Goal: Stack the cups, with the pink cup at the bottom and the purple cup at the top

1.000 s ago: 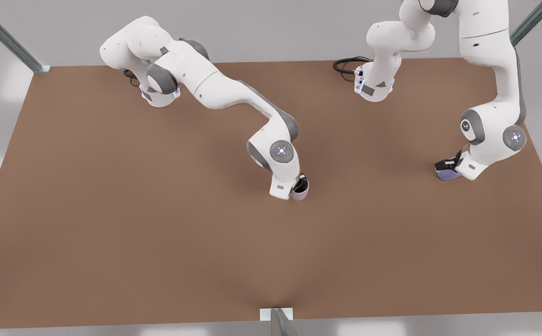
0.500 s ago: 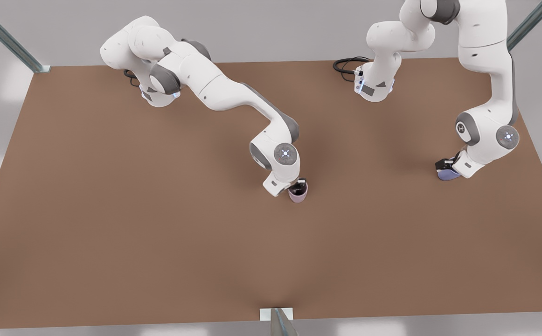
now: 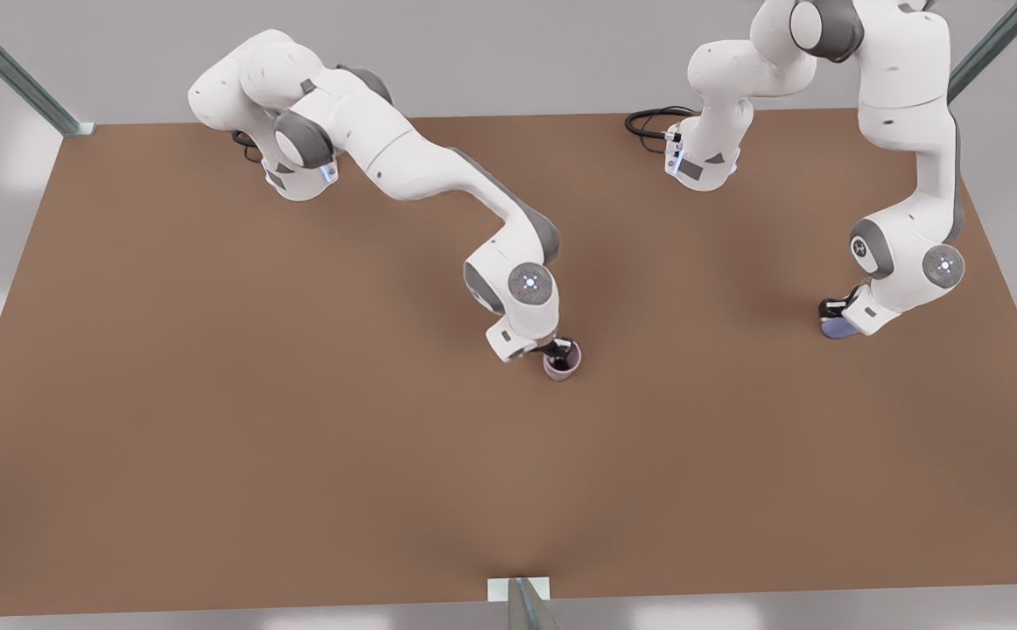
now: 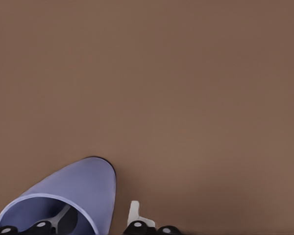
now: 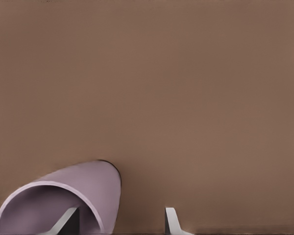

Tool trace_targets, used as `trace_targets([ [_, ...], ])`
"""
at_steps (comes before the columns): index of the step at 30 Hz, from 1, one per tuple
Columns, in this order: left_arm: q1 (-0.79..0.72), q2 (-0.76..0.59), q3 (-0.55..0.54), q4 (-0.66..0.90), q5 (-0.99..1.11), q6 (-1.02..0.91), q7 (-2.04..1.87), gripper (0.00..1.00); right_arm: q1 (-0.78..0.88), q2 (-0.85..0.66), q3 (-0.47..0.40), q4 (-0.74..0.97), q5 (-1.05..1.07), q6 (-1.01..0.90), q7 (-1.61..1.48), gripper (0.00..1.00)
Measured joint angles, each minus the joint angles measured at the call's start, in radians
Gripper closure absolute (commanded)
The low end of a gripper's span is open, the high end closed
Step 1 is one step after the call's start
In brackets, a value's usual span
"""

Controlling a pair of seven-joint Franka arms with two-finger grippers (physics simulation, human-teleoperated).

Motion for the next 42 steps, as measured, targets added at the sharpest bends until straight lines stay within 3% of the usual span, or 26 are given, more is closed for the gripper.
trace_targets([
  [2, 0.000, 0.004, 0.000, 0.000, -0.001, 0.001, 0.005, 0.46, -0.002, -0.072, -0.009, -0.042, 0.012, -0.004, 0.014, 0.25],
  [4, 0.000, 0.007, 0.000, 0.000, -0.001, 0.002, 0.010, 0.55, -0.042, -0.225, -0.013, -0.154, 0.019, -0.008, 0.018, 0.15],
  [5, 0.000, 0.007, 0.000, 0.000, -0.001, 0.002, 0.012, 0.57, -0.086, -0.329, -0.015, -0.248, 0.018, -0.010, 0.011, 0.00],
  [8, 0.001, 0.008, 0.000, 0.001, -0.001, 0.002, 0.018, 0.64, -0.311, -0.546, -0.015, -0.405, -0.035, -0.069, -0.046, 0.00],
  [9, 0.001, 0.007, 0.000, 0.001, -0.001, 0.002, 0.019, 0.71, -0.418, -0.612, -0.014, -0.430, -0.050, -0.097, -0.072, 0.00],
  [11, 0.000, 0.006, 0.000, 0.003, 0.000, 0.002, 0.021, 0.79, -0.631, -0.702, 0.006, -0.439, -0.072, -0.184, -0.150, 0.00],
  [13, 0.000, 0.003, 0.000, 0.005, 0.002, 0.001, 0.020, 0.79, -0.749, -0.757, 0.004, -0.418, -0.091, -0.271, -0.236, 0.00],
  [17, 0.000, -0.027, -0.003, 0.036, 0.003, -0.008, 0.020, 0.79, -0.810, -0.781, -0.002, -0.390, -0.112, -0.393, -0.388, 0.00],
  [19, -0.003, -0.046, -0.037, 0.091, -0.010, -0.031, 0.019, 0.79, -0.815, -0.713, -0.001, -0.326, -0.109, -0.409, -0.453, 0.00],
  [24, -0.017, -0.076, -0.315, 0.299, -0.057, -0.166, -0.042, 0.79, -0.840, -0.681, -0.002, -0.284, -0.106, -0.427, -0.586, 0.00],
  [26, -0.093, -0.067, -0.384, 0.376, -0.060, -0.220, -0.096, 0.79, -0.860, -0.687, -0.002, -0.282, -0.105, -0.433, -0.630, 0.00],
  [30, -0.340, 0.013, -0.408, 0.556, -0.059, -0.293, -0.241, 0.79, -0.869, -0.690, -0.002, -0.281, -0.103, -0.439, -0.704, 0.00],
  [34, -0.470, 0.132, -0.409, 0.718, -0.056, -0.340, -0.385, 0.79, -0.871, -0.688, -0.002, -0.281, -0.102, -0.441, -0.763, 0.00],
  [42, -0.593, 0.189, -0.408, 0.765, -0.040, -0.383, -0.609, 0.79, -0.878, -0.682, -0.002, -0.281, -0.103, -0.440, -0.849, 0.00],
])
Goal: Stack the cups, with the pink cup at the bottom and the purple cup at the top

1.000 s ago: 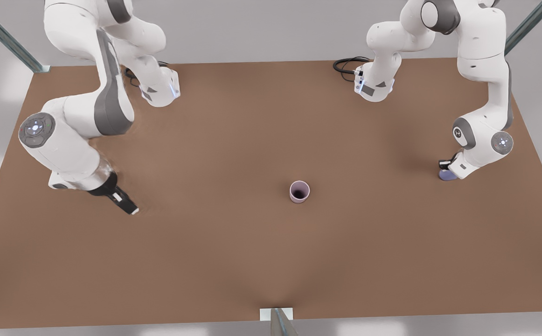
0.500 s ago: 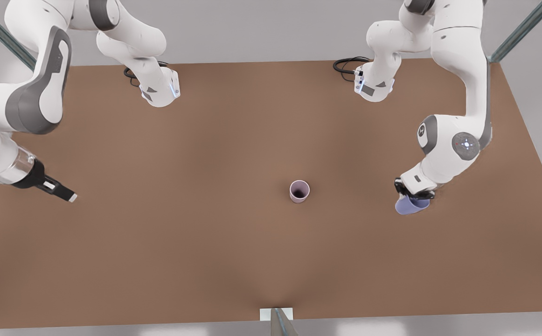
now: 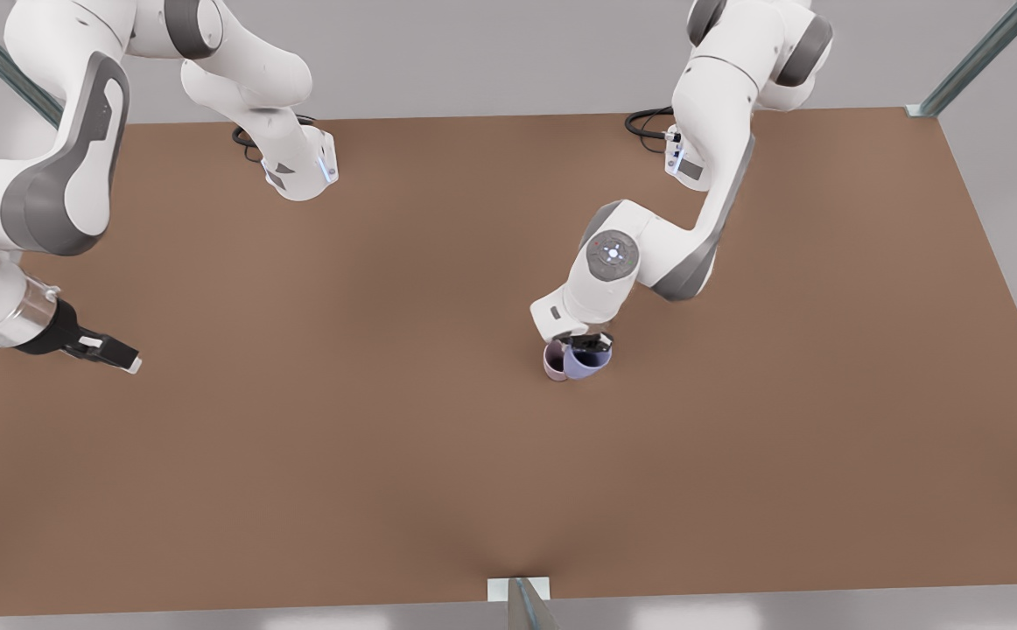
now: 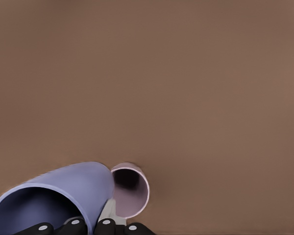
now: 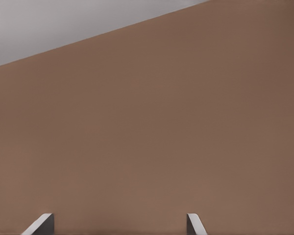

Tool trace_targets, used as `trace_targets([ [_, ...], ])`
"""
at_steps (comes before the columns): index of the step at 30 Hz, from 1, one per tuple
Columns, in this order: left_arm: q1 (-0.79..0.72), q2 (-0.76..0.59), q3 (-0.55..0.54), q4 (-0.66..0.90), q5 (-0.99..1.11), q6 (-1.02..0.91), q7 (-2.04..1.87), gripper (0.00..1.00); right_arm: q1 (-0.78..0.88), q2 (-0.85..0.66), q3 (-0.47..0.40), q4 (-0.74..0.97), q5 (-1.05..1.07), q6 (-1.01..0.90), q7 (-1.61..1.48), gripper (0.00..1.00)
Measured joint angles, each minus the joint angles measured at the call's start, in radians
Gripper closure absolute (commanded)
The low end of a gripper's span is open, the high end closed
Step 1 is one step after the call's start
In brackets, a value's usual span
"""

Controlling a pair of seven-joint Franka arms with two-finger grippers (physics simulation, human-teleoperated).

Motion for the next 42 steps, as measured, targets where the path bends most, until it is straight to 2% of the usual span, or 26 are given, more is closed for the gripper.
trace_targets([
  [17, -0.054, 0.047, 0.000, -0.001, 0.030, -0.016, -0.292, 0.79, -0.001, 0.002, 0.000, 0.000, -0.001, 0.020, -0.093, 0.00],
  [40, -0.061, 0.106, 0.000, 0.002, 0.030, 0.015, -0.432, 0.79, -0.001, 0.001, 0.000, 0.000, -0.004, 0.029, -0.136, 0.00],
  [42, -0.061, 0.113, 0.000, 0.002, 0.030, 0.016, -0.437, 0.69, -0.002, 0.002, 0.000, 0.000, -0.005, 0.029, -0.138, 0.00],
])
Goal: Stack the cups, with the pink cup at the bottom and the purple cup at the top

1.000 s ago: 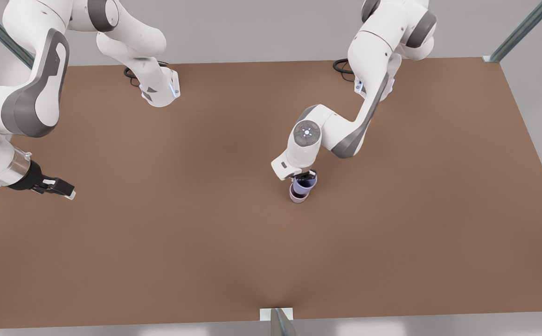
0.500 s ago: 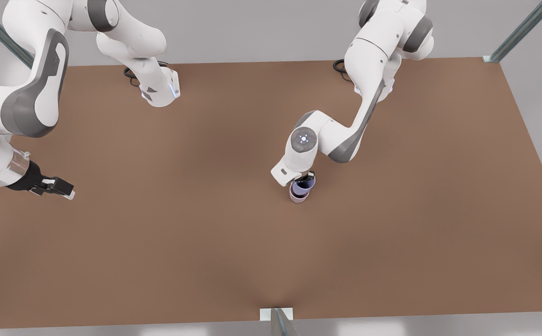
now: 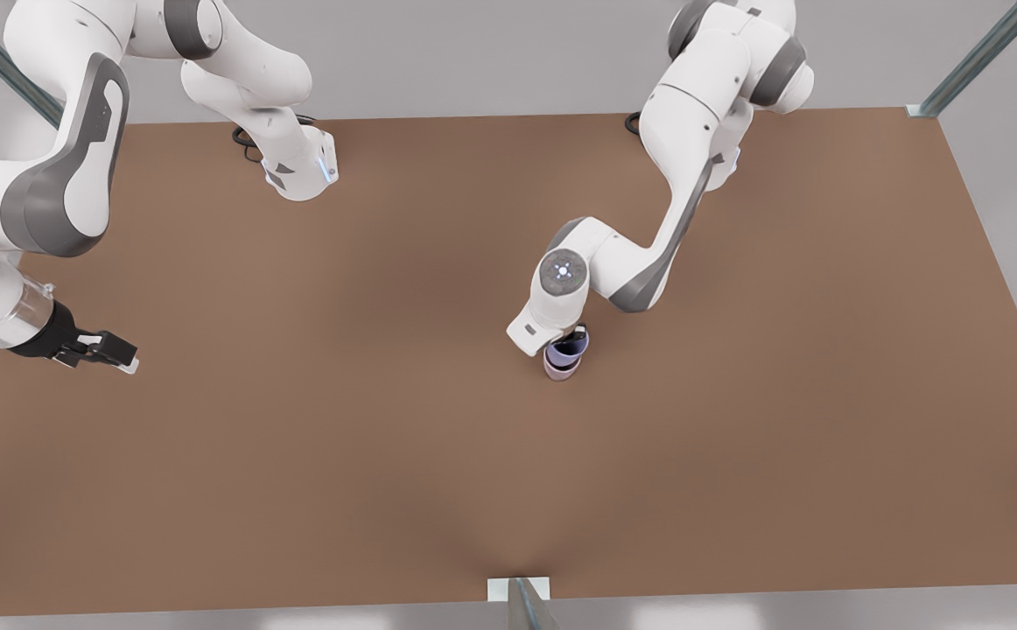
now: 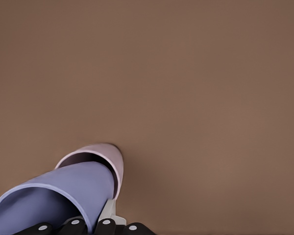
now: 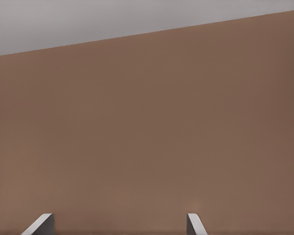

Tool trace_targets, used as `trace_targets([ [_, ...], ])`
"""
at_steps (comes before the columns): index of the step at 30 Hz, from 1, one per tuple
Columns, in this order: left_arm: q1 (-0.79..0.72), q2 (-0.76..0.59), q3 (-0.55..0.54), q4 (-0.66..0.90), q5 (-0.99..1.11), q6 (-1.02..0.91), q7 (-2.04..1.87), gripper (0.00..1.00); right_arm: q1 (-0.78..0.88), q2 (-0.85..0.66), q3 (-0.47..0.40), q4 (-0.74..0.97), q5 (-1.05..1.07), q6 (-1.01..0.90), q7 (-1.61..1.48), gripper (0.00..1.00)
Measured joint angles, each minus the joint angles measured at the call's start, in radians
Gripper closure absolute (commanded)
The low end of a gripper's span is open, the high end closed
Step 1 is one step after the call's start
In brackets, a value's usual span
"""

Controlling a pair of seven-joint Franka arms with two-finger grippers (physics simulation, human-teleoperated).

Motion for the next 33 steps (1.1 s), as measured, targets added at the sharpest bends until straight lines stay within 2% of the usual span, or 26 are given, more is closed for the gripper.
trace_targets([
  [1, 0.000, 0.002, 0.000, 0.000, -0.001, 0.000, -0.002, 0.65, 0.000, 0.000, 0.000, 0.000, 0.000, 0.000, -0.001, 0.00],
  [8, 0.000, 0.005, 0.000, 0.000, -0.002, 0.001, -0.013, 0.64, 0.000, 0.002, 0.000, 0.000, -0.001, 0.003, -0.005, 0.00],
  [9, 0.000, 0.005, 0.000, 0.000, -0.003, 0.002, -0.014, 0.55, 0.001, 0.002, 0.000, 0.000, -0.001, 0.003, -0.006, 0.00],
  [10, 0.000, 0.005, 0.000, 0.000, -0.003, 0.002, -0.015, 0.52, 0.001, 0.002, 0.000, 0.000, -0.001, 0.004, -0.006, 0.00],
  [13, 0.000, 0.004, 0.000, 0.000, -0.003, 0.002, -0.017, 0.31, 0.000, 0.002, 0.000, 0.000, -0.001, 0.005, -0.008, 0.00],
  [18, 0.000, 0.004, 0.000, 0.006, -0.003, 0.002, -0.019, 0.28, 0.000, 0.002, 0.000, 0.000, -0.002, 0.006, -0.009, 0.00],
  [19, 0.000, 0.004, 0.000, 0.008, -0.003, 0.002, -0.020, 0.00, 0.000, 0.002, 0.000, 0.000, -0.002, 0.006, -0.010, 0.00],
  [24, -0.004, -0.009, 0.001, 0.021, 0.001, -0.007, -0.023, 0.00, 0.000, 0.002, 0.000, 0.000, -0.004, 0.007, -0.011, 0.00],
  [26, -0.003, -0.017, 0.008, 0.074, 0.002, -0.039, -0.023, 0.00, 0.000, 0.002, 0.000, 0.000, -0.005, 0.007, -0.011, 0.00],
  [28, 0.002, -0.045, 0.068, 0.115, -0.002, -0.097, -0.010, 0.00, 0.000, 0.002, 0.000, -0.001, -0.005, 0.007, -0.012, 0.00],
  [33, 0.011, -0.145, 0.307, 0.137, -0.043, -0.265, 0.068, 0.00, 0.000, 0.002, 0.000, -0.001, -0.006, 0.007, -0.012, 0.00],
])
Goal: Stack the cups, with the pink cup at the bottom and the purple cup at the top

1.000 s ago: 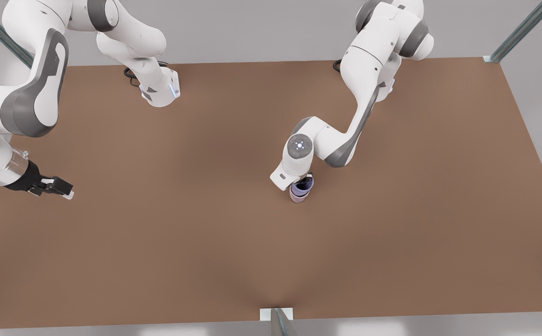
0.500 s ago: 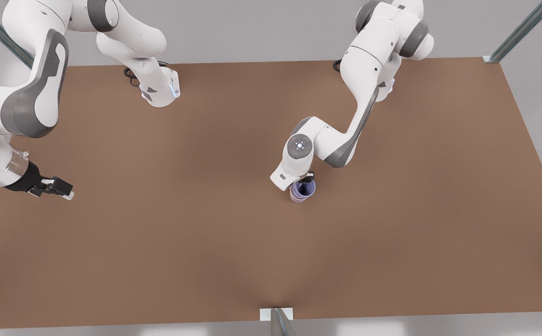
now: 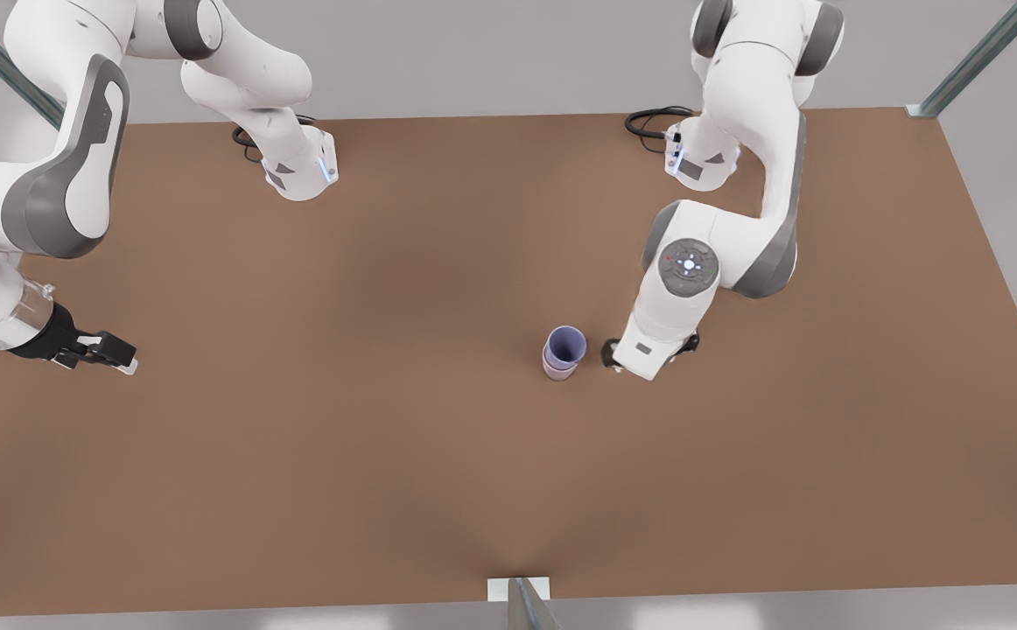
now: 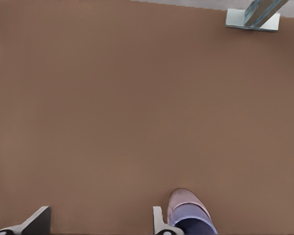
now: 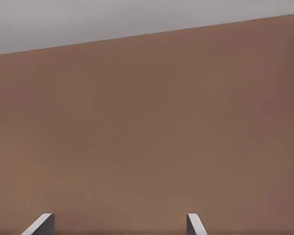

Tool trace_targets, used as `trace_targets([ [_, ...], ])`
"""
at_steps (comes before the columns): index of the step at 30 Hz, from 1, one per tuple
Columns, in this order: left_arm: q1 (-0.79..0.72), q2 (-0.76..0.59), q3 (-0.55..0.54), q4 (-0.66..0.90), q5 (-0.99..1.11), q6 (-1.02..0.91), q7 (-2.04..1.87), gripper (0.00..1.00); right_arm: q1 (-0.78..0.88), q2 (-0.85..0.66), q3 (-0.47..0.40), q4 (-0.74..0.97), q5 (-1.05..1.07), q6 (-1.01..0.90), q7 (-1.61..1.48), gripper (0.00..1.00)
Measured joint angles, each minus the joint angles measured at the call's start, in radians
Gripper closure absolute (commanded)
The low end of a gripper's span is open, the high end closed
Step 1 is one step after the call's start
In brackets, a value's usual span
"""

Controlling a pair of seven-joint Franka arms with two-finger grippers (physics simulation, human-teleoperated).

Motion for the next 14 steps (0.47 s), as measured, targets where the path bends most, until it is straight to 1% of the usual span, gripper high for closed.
trace_targets([
  [2, 0.012, -0.039, 0.035, 0.000, -0.007, -0.053, 0.033, 0.00, 0.000, 0.000, 0.000, 0.000, 0.000, 0.000, 0.000, 0.00],
  [3, 0.076, -0.064, -0.005, 0.000, -0.009, -0.074, 0.052, 0.00, 0.000, 0.000, 0.000, 0.000, 0.000, 0.000, 0.000, 0.00],
  [6, 0.348, -0.146, -0.235, 0.004, 0.000, -0.119, 0.116, 0.00, 0.000, 0.000, 0.000, 0.000, 0.000, 0.000, -0.001, 0.00],
  [7, 0.416, -0.176, -0.291, 0.003, 0.010, -0.129, 0.141, 0.00, 0.000, -0.001, 0.000, 0.000, 0.000, 0.000, -0.001, 0.00],
  [9, 0.515, -0.220, -0.371, -0.001, 0.030, -0.144, 0.189, 0.00, 0.000, -0.001, 0.000, 0.000, 0.000, 0.000, -0.001, 0.00],
  [11, 0.579, -0.238, -0.437, -0.004, 0.057, -0.154, 0.232, 0.00, 0.000, -0.001, 0.000, 0.000, 0.000, -0.001, -0.001, 0.00],
  [14, 0.598, -0.248, -0.459, -0.021, 0.080, -0.160, 0.290, 0.00, 0.001, -0.001, 0.000, 0.000, 0.000, -0.001, -0.001, 0.00],
])
